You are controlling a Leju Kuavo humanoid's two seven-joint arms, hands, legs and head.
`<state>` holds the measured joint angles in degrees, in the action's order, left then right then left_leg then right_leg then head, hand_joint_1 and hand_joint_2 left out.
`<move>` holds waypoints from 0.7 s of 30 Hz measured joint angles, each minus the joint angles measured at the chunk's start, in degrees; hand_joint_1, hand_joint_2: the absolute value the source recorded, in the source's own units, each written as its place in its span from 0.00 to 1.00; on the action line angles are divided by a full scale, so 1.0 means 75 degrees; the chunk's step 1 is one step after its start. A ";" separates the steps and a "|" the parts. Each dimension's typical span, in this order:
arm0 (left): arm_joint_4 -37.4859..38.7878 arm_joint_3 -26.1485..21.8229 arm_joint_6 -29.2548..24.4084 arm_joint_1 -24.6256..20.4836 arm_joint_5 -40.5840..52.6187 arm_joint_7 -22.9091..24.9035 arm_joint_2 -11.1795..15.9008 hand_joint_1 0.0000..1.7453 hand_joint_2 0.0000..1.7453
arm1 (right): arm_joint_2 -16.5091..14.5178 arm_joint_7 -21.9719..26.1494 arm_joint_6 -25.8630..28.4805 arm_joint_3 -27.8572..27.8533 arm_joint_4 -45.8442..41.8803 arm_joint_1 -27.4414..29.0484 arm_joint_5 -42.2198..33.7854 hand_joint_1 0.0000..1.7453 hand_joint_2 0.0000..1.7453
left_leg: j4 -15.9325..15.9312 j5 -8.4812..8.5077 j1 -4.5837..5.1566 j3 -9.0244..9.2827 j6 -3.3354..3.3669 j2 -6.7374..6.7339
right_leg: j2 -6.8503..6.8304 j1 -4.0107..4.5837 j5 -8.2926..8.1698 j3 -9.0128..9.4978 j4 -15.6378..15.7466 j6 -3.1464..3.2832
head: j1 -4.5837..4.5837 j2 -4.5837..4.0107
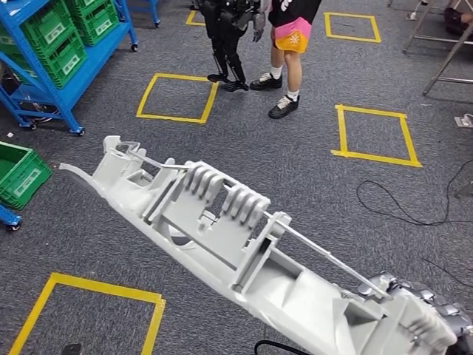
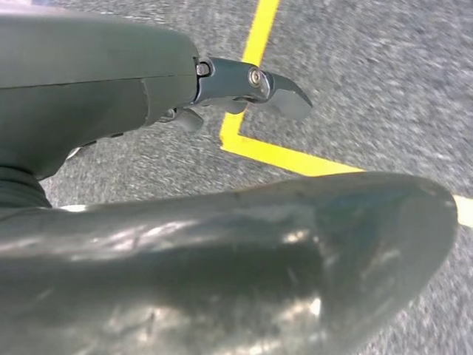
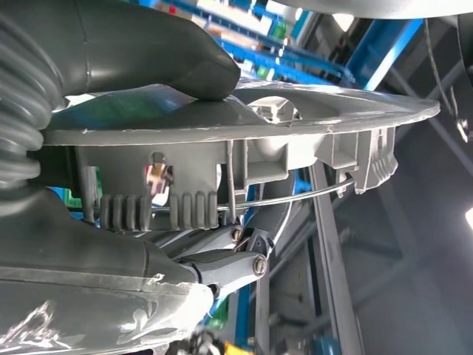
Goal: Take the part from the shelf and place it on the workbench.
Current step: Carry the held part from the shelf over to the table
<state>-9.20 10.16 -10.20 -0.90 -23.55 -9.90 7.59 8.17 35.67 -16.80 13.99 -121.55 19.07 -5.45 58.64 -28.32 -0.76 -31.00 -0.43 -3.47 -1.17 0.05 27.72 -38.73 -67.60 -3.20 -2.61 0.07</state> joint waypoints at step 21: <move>-0.0019 0.0032 0.0466 -0.0063 0.0115 -0.0045 -0.0330 0.00 0.00 | -0.0041 -0.0059 0.0078 0.0074 -0.0015 -0.0004 0.0093 1.00 1.00 | 0.0049 0.0133 -0.0085 -0.0236 -0.0175 0.0942 | 0.1245 -0.0033 -0.0392 0.0416 0.1083 0.0062 | 0.0103 0.0002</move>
<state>-9.34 10.40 -6.71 -1.37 -22.69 -10.24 5.11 7.87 35.22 -16.22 14.55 -121.66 19.04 -4.76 59.01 -27.32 -1.40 -32.77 -1.74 3.59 8.16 -0.20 24.78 -35.61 -59.48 -2.73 -1.83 0.08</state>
